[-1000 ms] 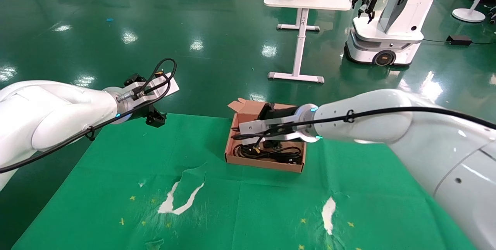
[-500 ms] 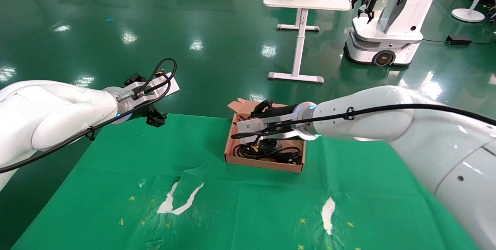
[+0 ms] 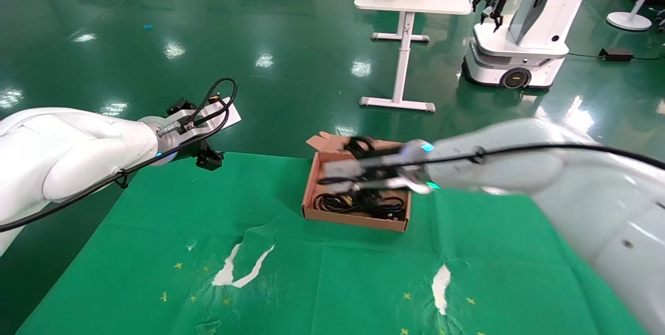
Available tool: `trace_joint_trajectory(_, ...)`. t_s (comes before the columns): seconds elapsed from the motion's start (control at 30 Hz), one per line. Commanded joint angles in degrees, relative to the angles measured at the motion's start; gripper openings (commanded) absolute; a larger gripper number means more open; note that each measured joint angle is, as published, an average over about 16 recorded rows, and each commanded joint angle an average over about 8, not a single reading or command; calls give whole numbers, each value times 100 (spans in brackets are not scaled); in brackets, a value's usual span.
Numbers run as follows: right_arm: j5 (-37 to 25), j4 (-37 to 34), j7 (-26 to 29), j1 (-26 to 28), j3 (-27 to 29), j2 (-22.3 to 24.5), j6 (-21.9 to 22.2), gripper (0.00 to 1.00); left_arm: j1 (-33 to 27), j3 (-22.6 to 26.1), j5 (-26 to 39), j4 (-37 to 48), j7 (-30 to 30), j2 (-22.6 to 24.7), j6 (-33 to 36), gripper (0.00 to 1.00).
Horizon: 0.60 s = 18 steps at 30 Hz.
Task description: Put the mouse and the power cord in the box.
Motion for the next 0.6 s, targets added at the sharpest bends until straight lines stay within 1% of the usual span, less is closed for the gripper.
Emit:
trace_joint_trajectory(0.03, 107, 93, 52, -85, 117, 94, -100, 100, 0, 0, 0, 0, 0, 0, 0, 100)
trace_joint_trajectory(0.5, 1259, 1079, 616, -998, 1365, 1108, -1178, 100, 3, -4, -6, -2, 3, -2, 3, 100)
trace_joint_trajectory(0.6, 1508, 1293, 738, -1195, 1636, 1327, -1411, 100, 70, -105, -146, -60, 79, -56, 85, 100)
